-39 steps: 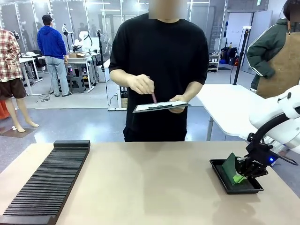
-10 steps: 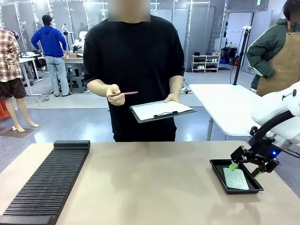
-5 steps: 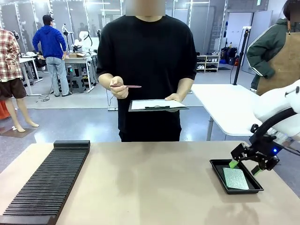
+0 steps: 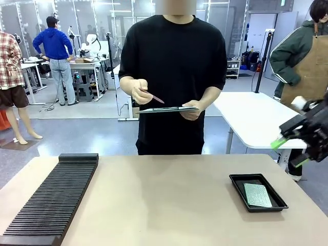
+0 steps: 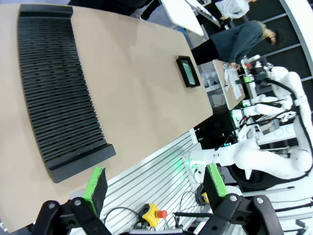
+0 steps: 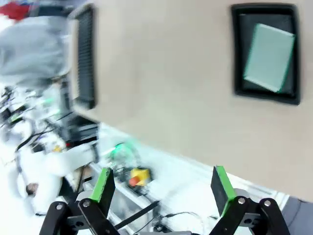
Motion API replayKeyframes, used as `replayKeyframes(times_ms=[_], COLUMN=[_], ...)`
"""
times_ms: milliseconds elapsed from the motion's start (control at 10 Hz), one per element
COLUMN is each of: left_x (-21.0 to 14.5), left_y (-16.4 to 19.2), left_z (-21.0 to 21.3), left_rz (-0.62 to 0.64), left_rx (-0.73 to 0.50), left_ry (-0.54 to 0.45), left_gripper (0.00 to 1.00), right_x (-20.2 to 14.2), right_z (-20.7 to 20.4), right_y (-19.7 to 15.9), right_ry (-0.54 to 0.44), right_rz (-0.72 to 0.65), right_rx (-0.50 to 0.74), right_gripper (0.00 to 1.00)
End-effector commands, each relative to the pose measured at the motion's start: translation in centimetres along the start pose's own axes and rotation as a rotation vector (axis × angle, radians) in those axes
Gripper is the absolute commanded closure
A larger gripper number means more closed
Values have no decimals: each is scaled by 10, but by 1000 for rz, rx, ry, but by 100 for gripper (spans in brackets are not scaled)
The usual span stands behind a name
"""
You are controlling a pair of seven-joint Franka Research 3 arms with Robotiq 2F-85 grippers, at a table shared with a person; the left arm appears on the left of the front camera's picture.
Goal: Inspect the PCB.
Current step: Place the Blank PCB in the ESD tray.
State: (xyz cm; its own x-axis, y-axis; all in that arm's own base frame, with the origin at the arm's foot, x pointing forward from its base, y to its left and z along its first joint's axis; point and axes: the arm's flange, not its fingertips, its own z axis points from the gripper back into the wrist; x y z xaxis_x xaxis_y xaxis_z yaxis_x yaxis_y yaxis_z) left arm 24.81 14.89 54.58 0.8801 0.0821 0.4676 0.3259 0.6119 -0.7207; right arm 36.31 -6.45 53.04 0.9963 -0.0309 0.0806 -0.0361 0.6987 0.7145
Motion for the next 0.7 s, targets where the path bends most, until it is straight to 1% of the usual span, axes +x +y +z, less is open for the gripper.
replayKeyframes(times_ms=[0, 100, 200, 300, 400, 500, 600], left_x=[0, 0, 0, 0, 0, 0, 0], left_y=[-2, -2, -2, -2, -2, -2, -2], left_z=[-1, -1, -1, -1, -1, -1, -1], left_rz=[-2, -2, -2, -2, -2, -2, -2], left_rx=[5, 5, 5, 5, 5, 5, 5], left_ry=[5, 5, 5, 5, 5, 5, 5], left_gripper=[0, 0, 0, 0, 0, 0, 0], right_x=[-27, -48, -67, -87, -98, -100, -96], right_z=[30, 42, 53, 64, 66, 63, 63], right_y=[-17, -22, -30, -44, -54, -60, -63], right_ry=[-21, -51, -113, -148, -168, -166, -186], right_rz=[18, 36, 42, 47, 41, 28, 35], right_rx=[140, 149, 171, 243, 263, 267, 323], right_gripper=[0, 0, 0, 0, 0, 0, 0])
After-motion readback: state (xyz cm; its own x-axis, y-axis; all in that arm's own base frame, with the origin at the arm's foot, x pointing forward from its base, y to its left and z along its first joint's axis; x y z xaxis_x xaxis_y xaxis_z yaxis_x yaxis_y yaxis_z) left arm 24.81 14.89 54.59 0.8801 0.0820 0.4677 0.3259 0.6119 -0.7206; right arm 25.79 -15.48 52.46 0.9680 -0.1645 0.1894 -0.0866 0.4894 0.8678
